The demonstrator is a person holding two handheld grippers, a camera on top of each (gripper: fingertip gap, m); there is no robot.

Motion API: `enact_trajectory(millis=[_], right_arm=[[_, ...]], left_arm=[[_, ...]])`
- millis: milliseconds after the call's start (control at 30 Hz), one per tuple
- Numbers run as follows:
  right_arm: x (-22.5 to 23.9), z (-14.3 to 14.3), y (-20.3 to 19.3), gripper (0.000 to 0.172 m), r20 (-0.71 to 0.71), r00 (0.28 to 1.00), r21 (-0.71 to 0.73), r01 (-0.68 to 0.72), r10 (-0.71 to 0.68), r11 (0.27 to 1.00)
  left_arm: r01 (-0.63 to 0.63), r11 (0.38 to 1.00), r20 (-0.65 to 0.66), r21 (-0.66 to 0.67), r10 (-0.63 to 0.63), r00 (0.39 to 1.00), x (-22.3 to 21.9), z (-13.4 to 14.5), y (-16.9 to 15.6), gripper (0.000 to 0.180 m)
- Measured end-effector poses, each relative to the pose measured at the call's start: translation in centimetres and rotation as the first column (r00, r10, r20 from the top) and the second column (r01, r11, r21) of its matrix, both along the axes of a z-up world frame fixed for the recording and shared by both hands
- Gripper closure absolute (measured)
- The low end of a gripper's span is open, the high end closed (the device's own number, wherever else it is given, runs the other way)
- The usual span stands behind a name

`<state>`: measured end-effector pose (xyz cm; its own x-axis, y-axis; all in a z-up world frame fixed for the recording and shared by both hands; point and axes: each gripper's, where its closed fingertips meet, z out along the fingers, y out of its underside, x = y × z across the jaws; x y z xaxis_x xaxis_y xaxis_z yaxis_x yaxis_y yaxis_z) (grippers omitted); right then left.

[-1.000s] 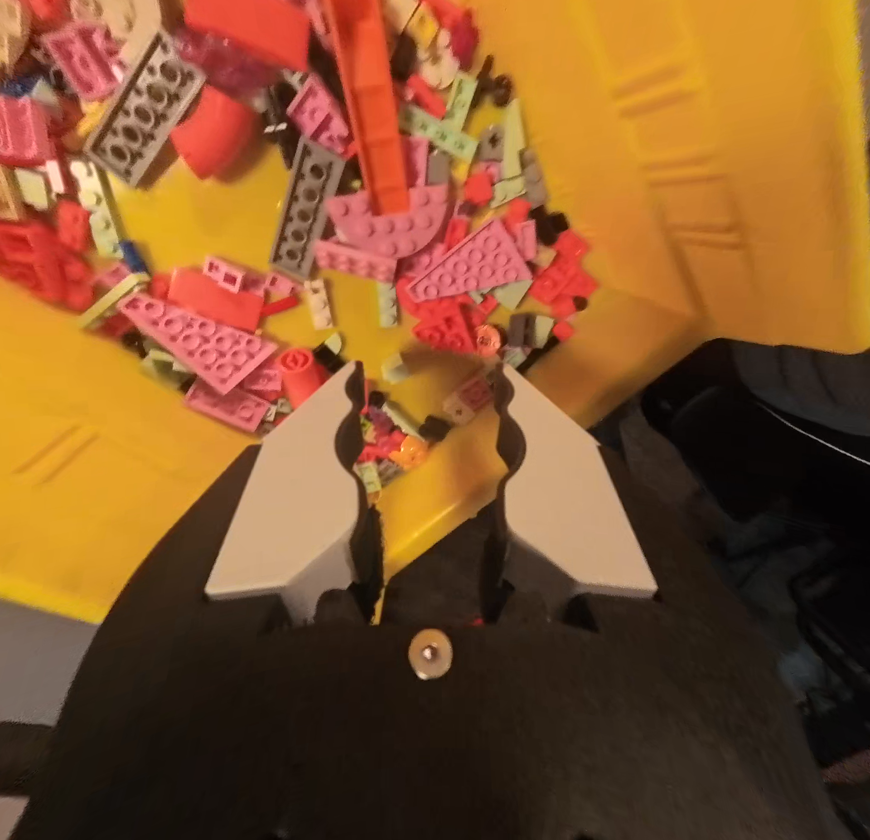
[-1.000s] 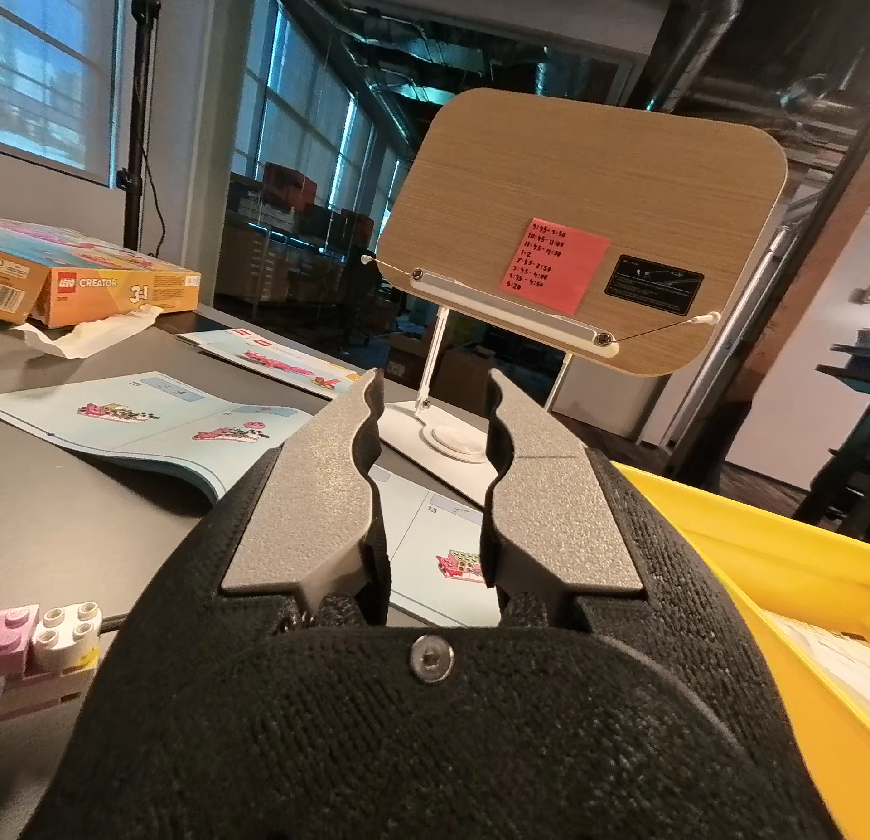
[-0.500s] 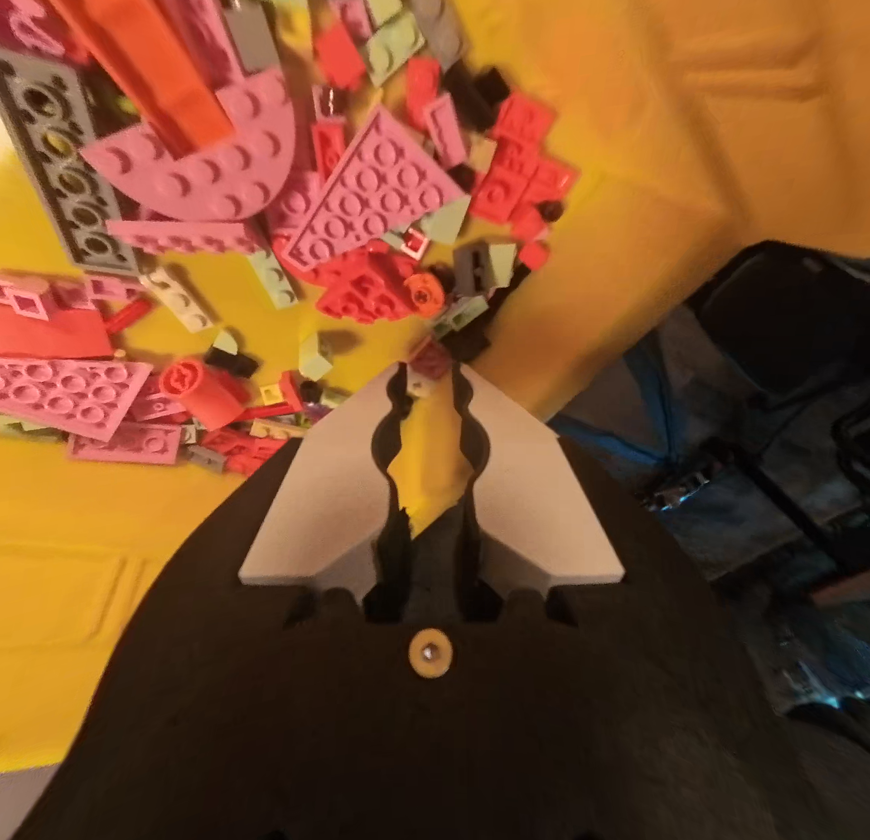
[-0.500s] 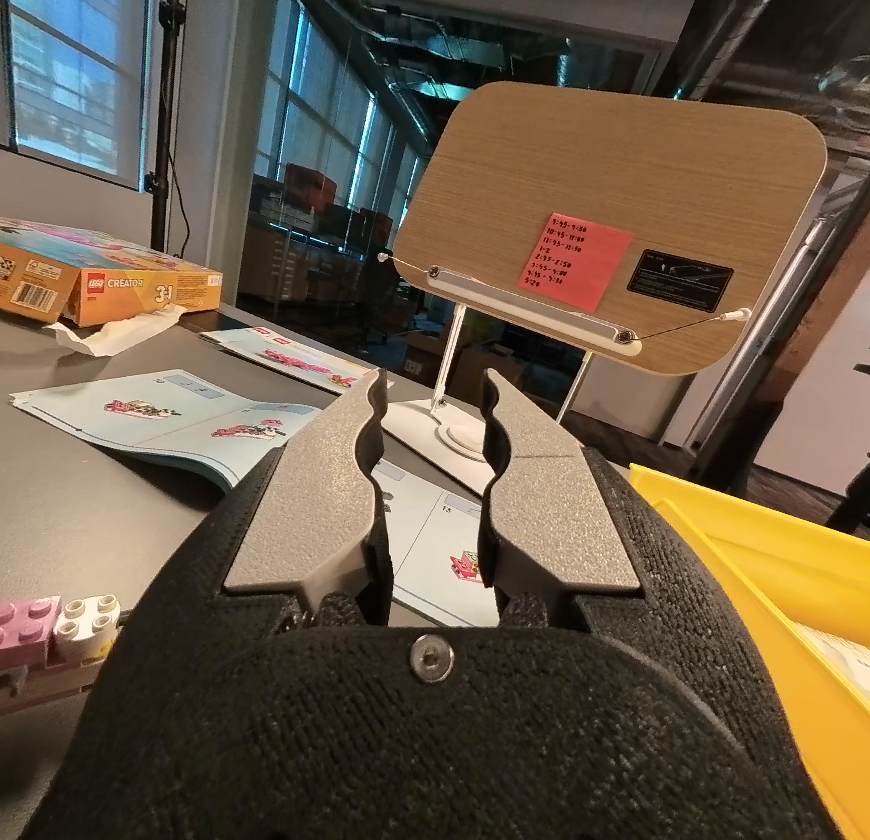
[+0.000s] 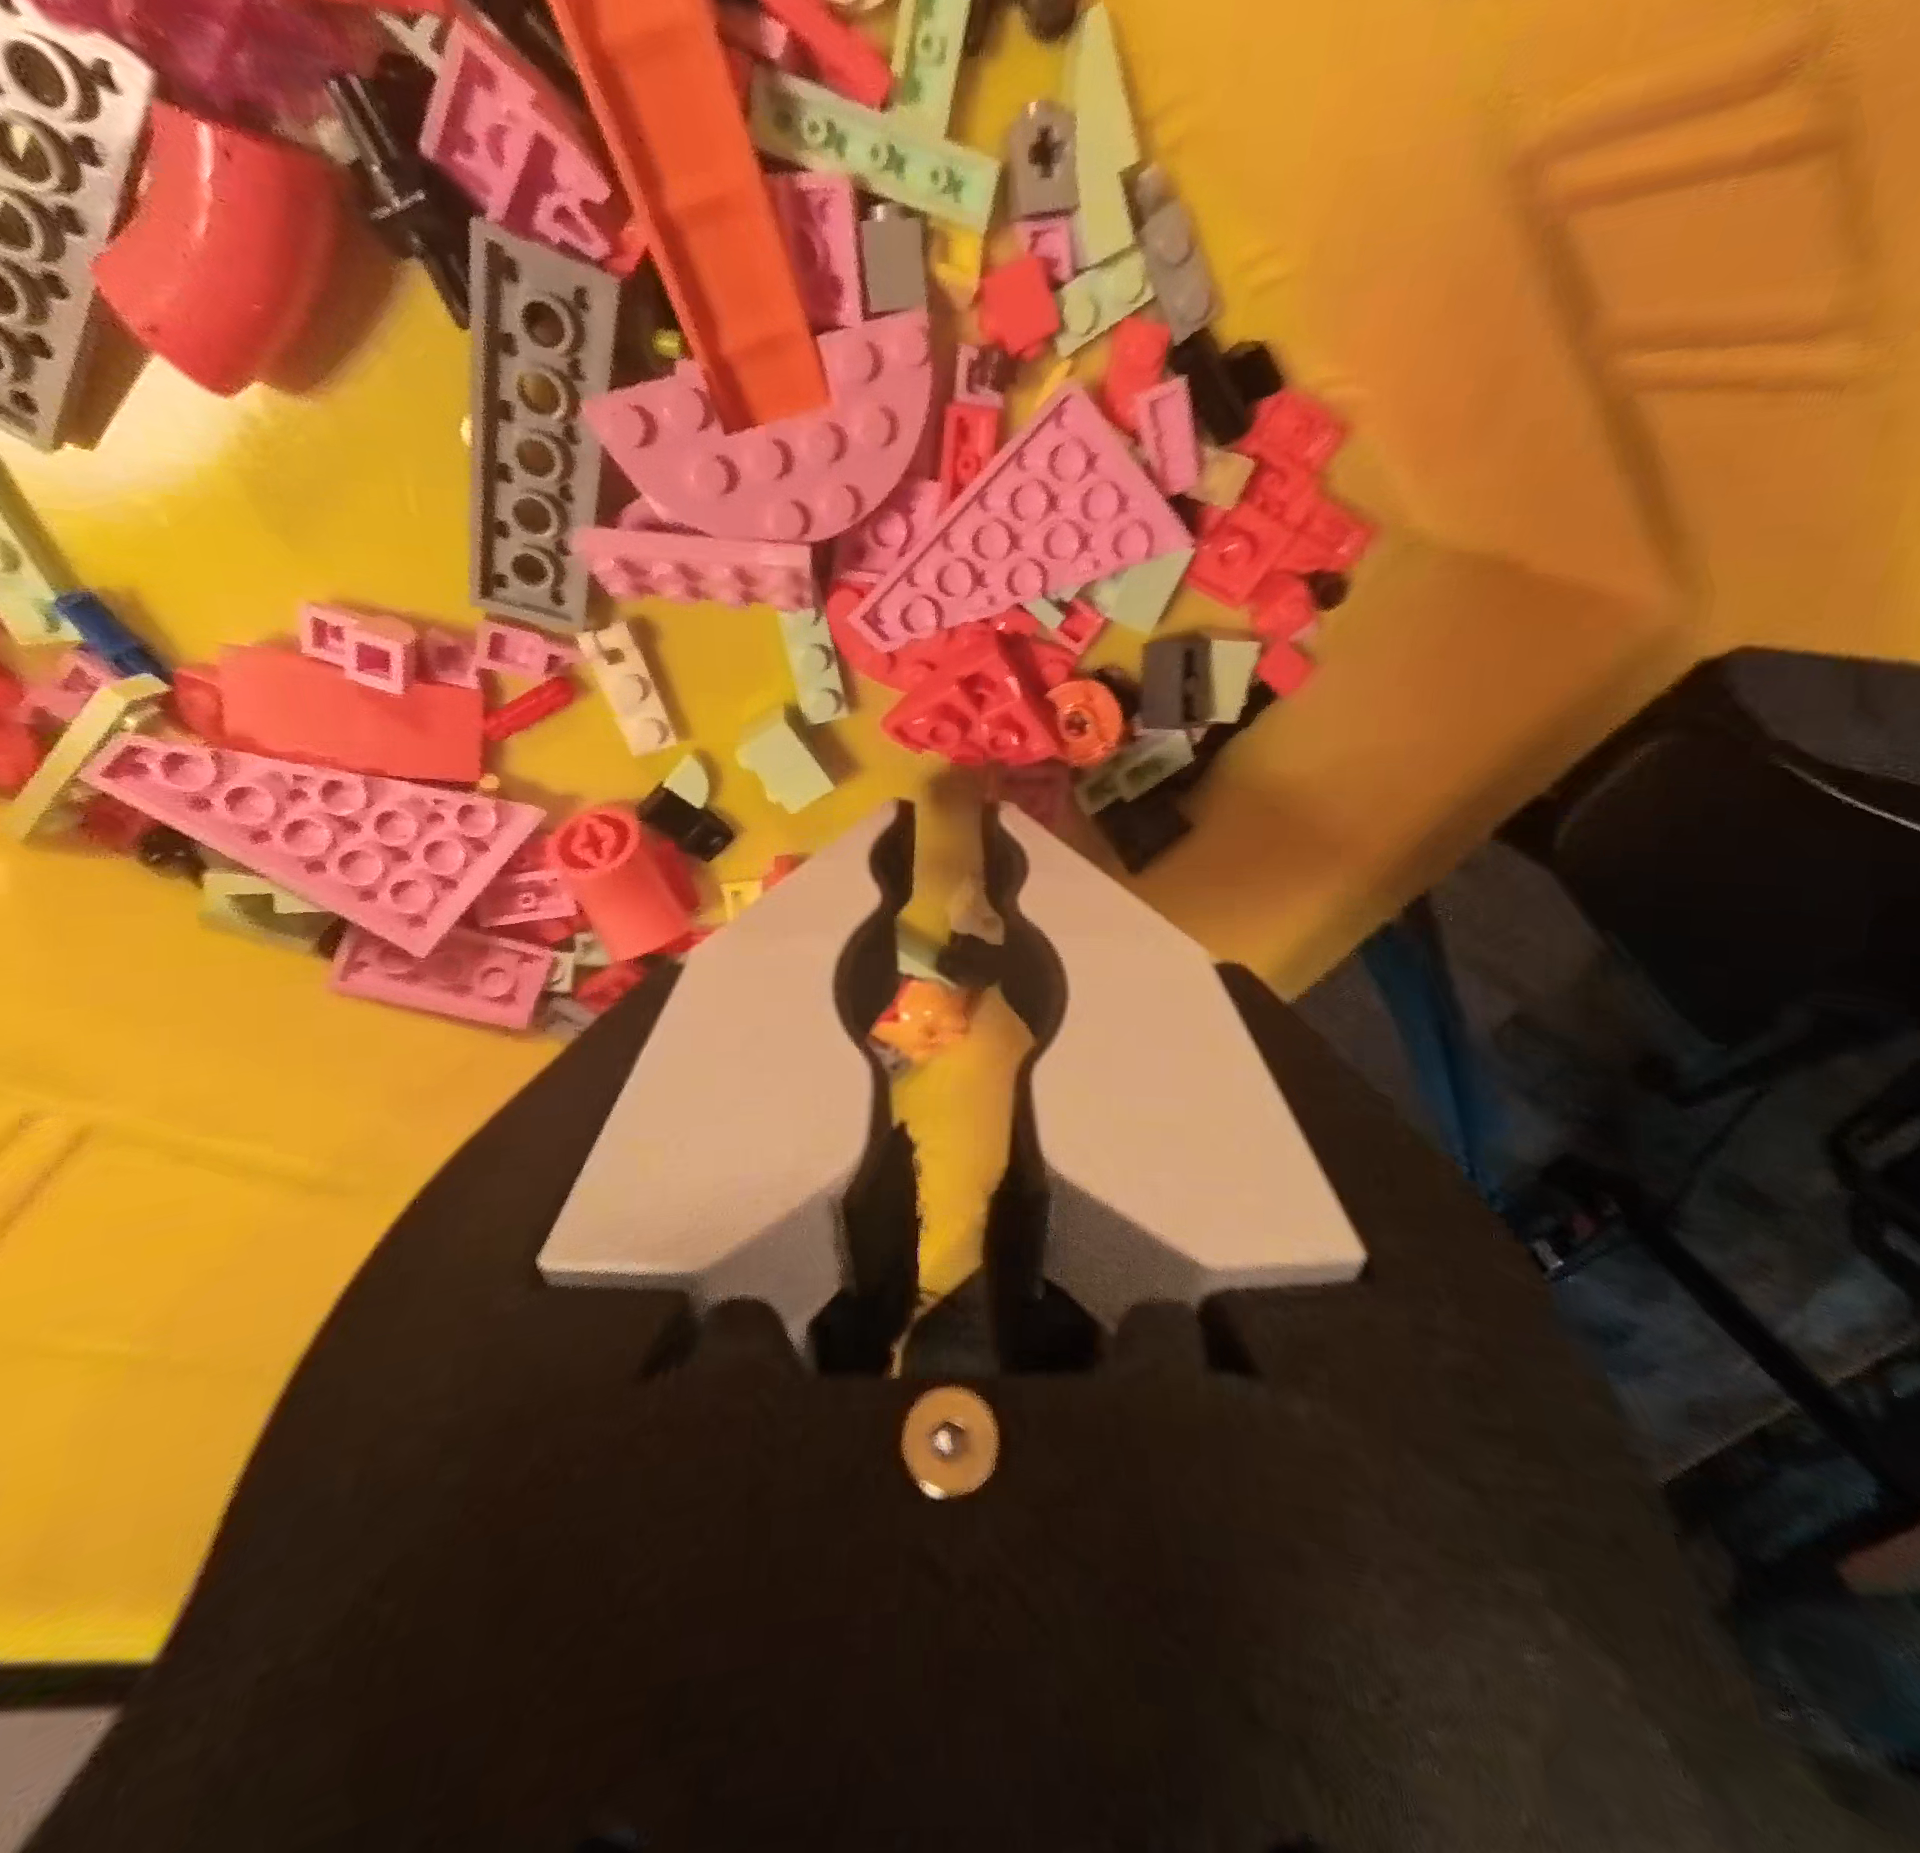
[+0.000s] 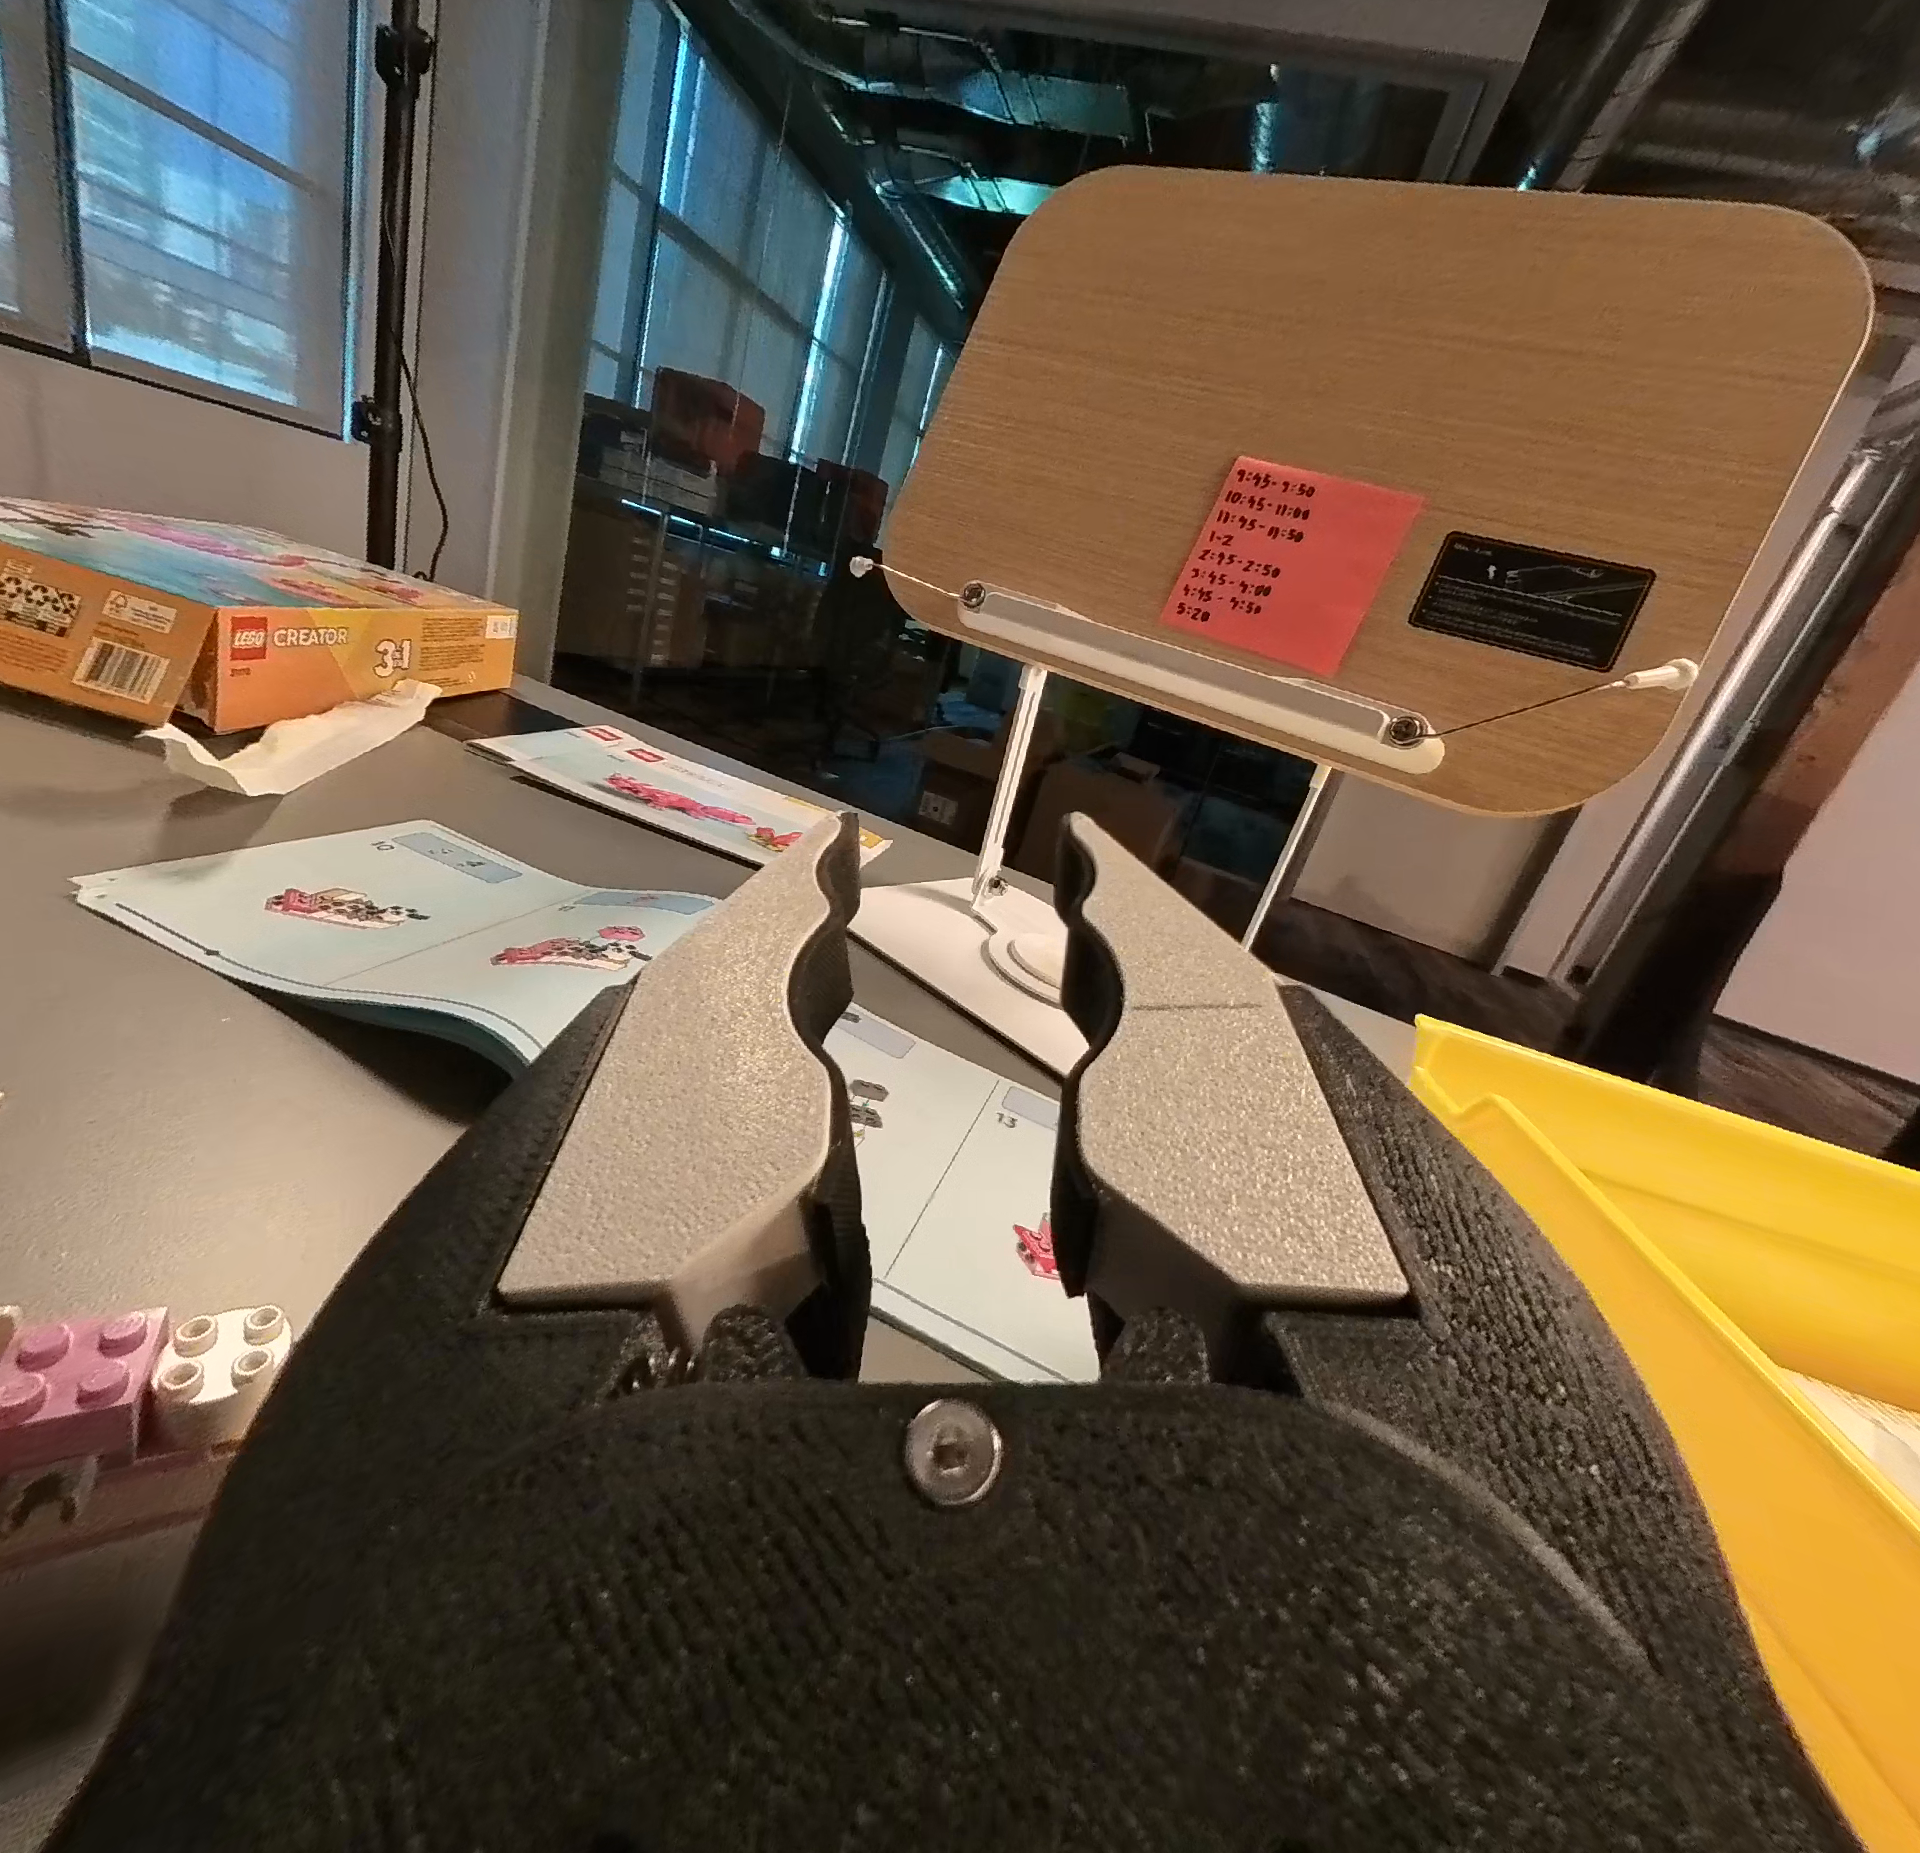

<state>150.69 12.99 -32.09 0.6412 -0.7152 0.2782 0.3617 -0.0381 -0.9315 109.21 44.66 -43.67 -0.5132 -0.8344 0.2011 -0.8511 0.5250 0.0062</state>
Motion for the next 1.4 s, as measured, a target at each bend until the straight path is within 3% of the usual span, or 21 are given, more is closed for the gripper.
enact_trajectory(millis=[167,367,467,633,700,800,900,967,1067,1133,1167,1267,1333,1400], right_arm=[[0.0,-0.1,0.1,0.136,-0.009,1.0,0.0,-0.009,0.009,1.0],[0.0,-0.2,0.2,0.137,-0.009,1.0,-0.008,-0.01,0.01,1.0],[0.0,-0.2,0.2,0.137,-0.007,1.0,-0.013,-0.008,0.008,1.0],[0.0,-0.3,0.4,0.137,-0.004,1.0,-0.025,-0.007,0.007,1.0],[0.0,-0.4,0.4,0.137,-0.001,1.0,-0.034,-0.004,0.004,0.999],[0.0,-0.5,0.5,0.137,0.003,1.0,-0.047,0.002,-0.002,0.999],[0.0,-0.2,0.3,0.137,0.018,1.0,-0.035,0.015,-0.014,0.999],[0.0,-0.1,0.1,0.137,0.018,1.0,-0.026,0.023,-0.022,0.999],[0.4,-0.2,0.0,0.137,0.008,0.999,-0.024,0.038,-0.038,0.999],[0.6,-0.2,-0.1,0.136,0.004,0.999,-0.025,0.05,-0.05,0.998],[0.6,-0.2,-0.1,0.136,0.004,0.998,-0.025,0.055,-0.055,0.998],[0.7,-0.3,-0.2,0.137,0.009,0.998,-0.031,0.066,-0.066,0.997],[0.7,-0.4,0.0,0.137,0.014,0.997,-0.047,0.071,-0.07,0.996],[0.6,-0.5,0.2,0.137,0.021,0.997,-0.068,0.073,-0.071,0.995]], left_arm=[[-0.007,0.999,0.066,-0.034,0.009,0.998,0.5,0.6,-0.8,0.158],[-0.052,0.997,0.275,-0.063,0.067,0.959,4.0,0.9,-1.8,0.104],[-0.027,0.999,0.31,-0.037,0.037,0.95,4.7,0.1,-2.1,0.094],[0.02,0.999,0.377,0.036,-0.032,0.926,5.7,-0.4,-1.0,0.113],[-0.026,0.992,0.385,0.122,-0.023,0.923,6.0,-0.7,1.3,0.117],[-0.147,0.979,0.438,0.142,0.071,0.896,7.1,0.0,3.5,0.121],[-0.202,0.979,0.499,-0.038,0.193,0.845,8.4,2.2,2.0,0.122],[-0.172,0.977,0.496,-0.129,0.214,0.842,8.6,3.4,0.2,0.122],[-0.138,0.987,0.509,-0.076,0.158,0.846,8.6,3.6,-0.3,0.123],[-0.303,0.952,0.594,0.05,0.216,0.775,9.8,3.9,2.6,0.138],[-0.383,0.922,0.637,0.052,0.265,0.724,10.3,4.4,3.8,0.139],[-0.501,0.861,0.689,-0.09,0.417,0.592,11.4,5.9,5.3,0.14],[-0.521,0.844,0.698,-0.128,0.45,0.557,12.4,6.1,6.3,0.147],[-0.537,0.838,0.704,-0.097,0.439,0.558,13.4,5.6,7.4,0.18]])
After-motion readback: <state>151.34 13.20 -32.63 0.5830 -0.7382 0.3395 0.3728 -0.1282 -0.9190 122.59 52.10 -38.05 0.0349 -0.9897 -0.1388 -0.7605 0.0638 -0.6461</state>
